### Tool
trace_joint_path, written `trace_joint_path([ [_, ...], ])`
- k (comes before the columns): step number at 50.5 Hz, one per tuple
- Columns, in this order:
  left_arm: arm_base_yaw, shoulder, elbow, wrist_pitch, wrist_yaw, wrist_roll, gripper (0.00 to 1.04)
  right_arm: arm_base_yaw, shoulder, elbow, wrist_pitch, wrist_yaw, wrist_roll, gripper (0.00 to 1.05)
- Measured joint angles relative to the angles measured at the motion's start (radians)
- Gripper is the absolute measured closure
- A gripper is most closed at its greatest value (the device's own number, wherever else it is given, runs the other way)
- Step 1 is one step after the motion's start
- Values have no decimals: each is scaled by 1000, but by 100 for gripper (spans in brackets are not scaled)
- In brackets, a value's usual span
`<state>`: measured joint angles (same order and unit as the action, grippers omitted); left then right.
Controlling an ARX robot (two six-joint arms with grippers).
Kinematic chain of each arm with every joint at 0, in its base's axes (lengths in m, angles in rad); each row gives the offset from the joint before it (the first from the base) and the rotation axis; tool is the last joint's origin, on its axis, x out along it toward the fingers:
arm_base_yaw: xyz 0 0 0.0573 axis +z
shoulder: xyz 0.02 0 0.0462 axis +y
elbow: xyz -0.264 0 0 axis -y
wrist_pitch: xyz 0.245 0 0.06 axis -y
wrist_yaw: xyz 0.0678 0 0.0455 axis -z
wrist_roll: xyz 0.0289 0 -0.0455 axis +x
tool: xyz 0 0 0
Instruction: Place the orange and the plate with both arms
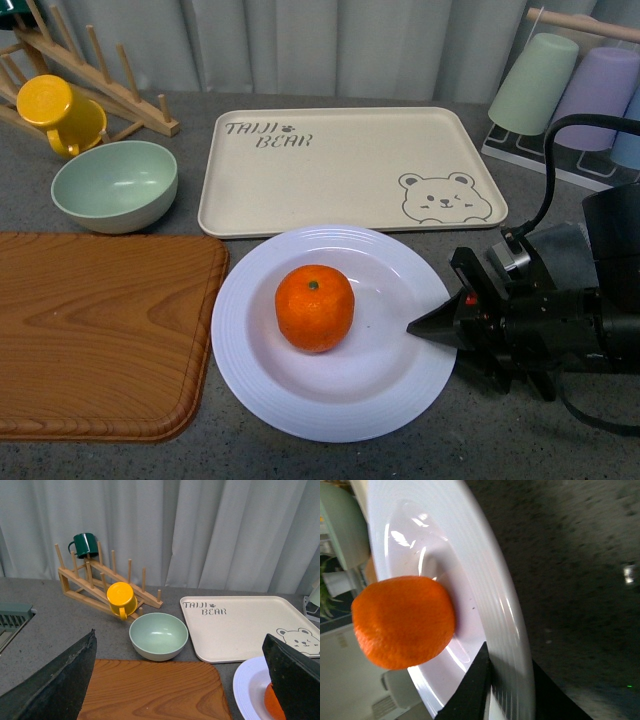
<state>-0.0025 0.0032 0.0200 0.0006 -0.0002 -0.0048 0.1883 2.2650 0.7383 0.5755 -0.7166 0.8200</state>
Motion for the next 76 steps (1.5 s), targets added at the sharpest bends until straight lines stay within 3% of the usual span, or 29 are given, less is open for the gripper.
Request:
trace_joint_path([
  [6,0,0,0,0,0,0,6,-3,-5,3,20,-34,1,101],
  [49,0,0,0,0,0,0,6,-12,-88,-82,369,-126,232,101],
  [76,0,0,0,0,0,0,6,-12,24,365,88,-95,221,101],
])
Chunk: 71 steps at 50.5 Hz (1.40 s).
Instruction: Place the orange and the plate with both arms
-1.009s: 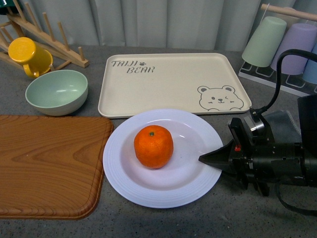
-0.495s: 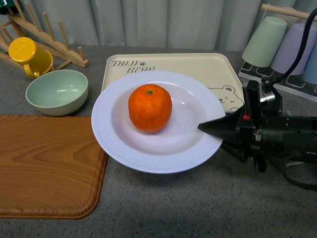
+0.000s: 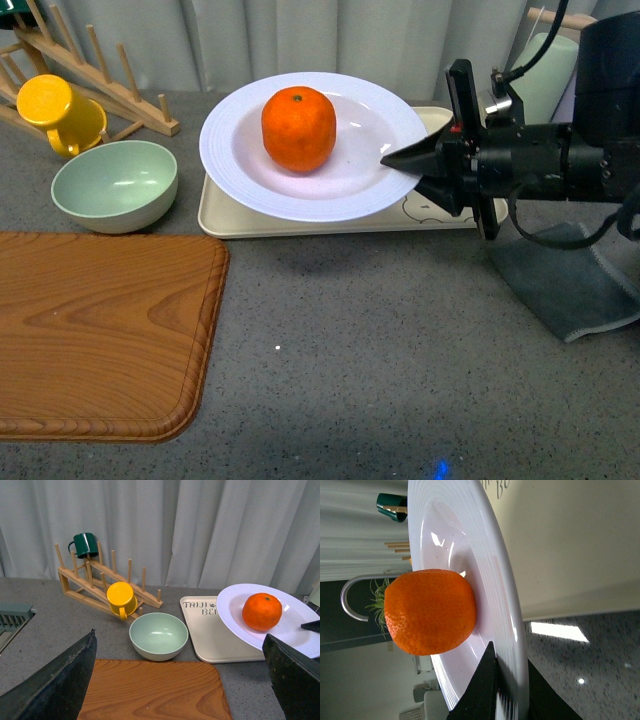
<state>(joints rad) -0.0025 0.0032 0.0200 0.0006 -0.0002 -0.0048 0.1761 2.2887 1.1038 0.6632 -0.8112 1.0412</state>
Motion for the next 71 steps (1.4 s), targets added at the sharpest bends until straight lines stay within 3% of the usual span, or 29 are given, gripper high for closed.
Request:
trace_joint_path([
  [25,0,0,0,0,0,0,6,12,230,382,-254,56,-63,101],
  [46,0,0,0,0,0,0,6,8,290,491,-382,89,-142,101],
  [61,0,0,0,0,0,0,6,0,290,515,-422,90,-175,56],
  [71,0,0,0,0,0,0,6,-2,288,521,-492,158,-292,16],
])
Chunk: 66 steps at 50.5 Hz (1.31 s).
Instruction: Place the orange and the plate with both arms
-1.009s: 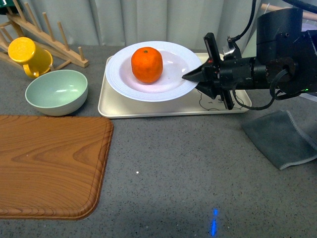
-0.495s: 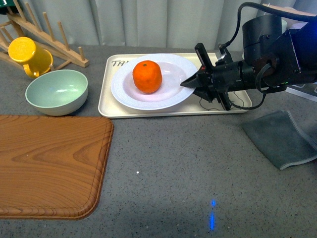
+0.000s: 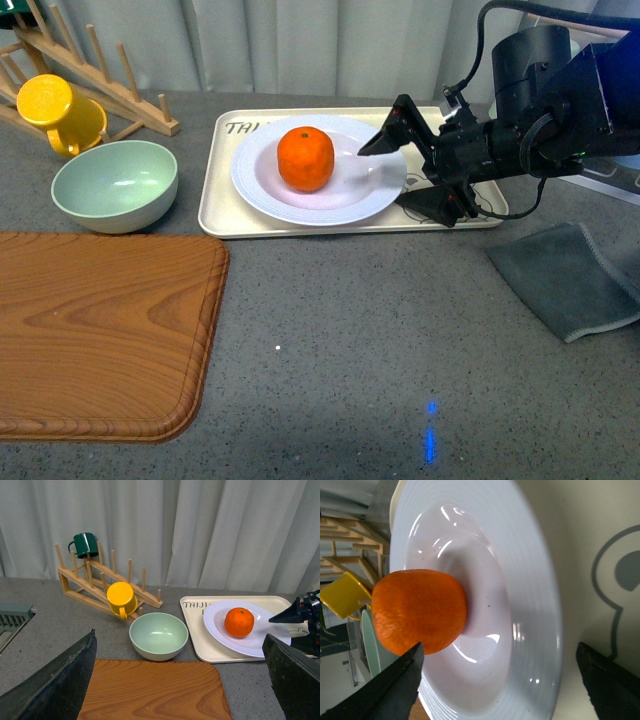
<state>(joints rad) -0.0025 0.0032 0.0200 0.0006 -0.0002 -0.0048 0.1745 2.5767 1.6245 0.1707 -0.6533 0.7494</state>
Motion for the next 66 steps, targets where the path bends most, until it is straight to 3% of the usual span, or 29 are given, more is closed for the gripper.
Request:
trace_joint_path([
  [4,0,0,0,0,0,0,6,2,-14,9,-52,55,-80,7],
  [19,0,0,0,0,0,0,6,0,-55,-15,-8,192,-287,9],
  [35,0,0,0,0,0,0,6,-12,-242,-177,97,240,-333,9],
  [50,0,0,0,0,0,0,6,-82,-649,-632,193,335,-432,9],
  [66,0,0,0,0,0,0,6,-140,-1038,-1027,158,369,-539,9],
])
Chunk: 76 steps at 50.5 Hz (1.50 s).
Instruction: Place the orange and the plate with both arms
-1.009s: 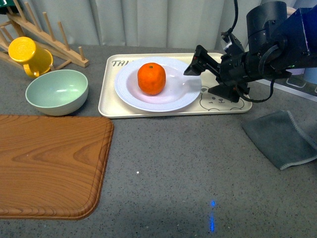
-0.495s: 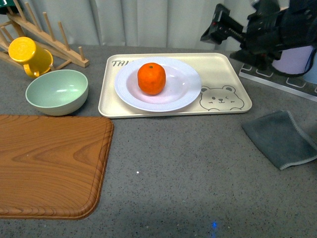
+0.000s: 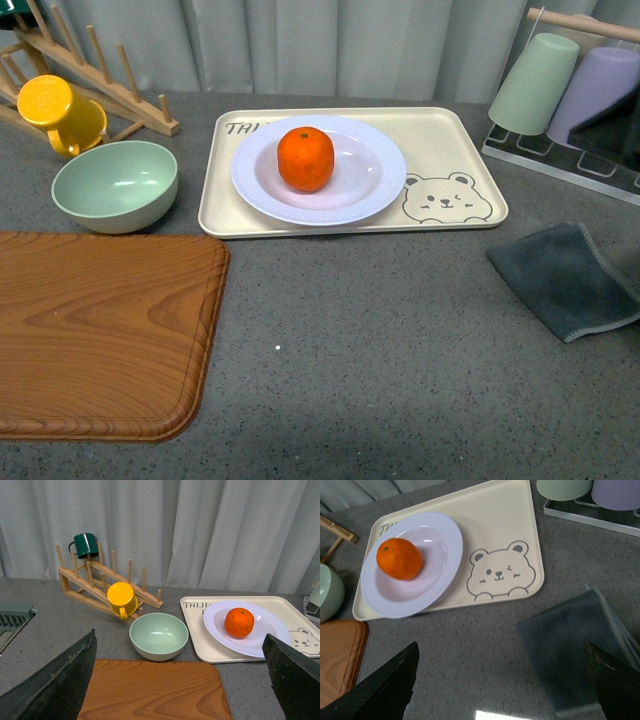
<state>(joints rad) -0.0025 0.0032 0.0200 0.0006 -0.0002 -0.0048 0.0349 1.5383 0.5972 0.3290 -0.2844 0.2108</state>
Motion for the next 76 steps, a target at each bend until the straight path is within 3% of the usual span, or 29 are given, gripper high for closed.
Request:
trace_joint_path([
  [17,0,0,0,0,0,0,6,-72,-388,-232,-180,13,-114,9],
  [43,0,0,0,0,0,0,6,-74,-405,-232,-180,11,-129,9],
  [49,0,0,0,0,0,0,6,-42,-328,-391,329,241,-174,26],
  [54,0,1,0,0,-3,0,6,-40,-356,-487,624,286,-192,42],
  [60,0,0,0,0,-2,0,6,-39,-456,-503,660,287,-200,59],
  [71,0,0,0,0,-2,0,6,-38,-651,-563,506,285,-206,104],
  [76,0,0,0,0,-2,0,6,-38,-718,-573,453,285,-208,104],
])
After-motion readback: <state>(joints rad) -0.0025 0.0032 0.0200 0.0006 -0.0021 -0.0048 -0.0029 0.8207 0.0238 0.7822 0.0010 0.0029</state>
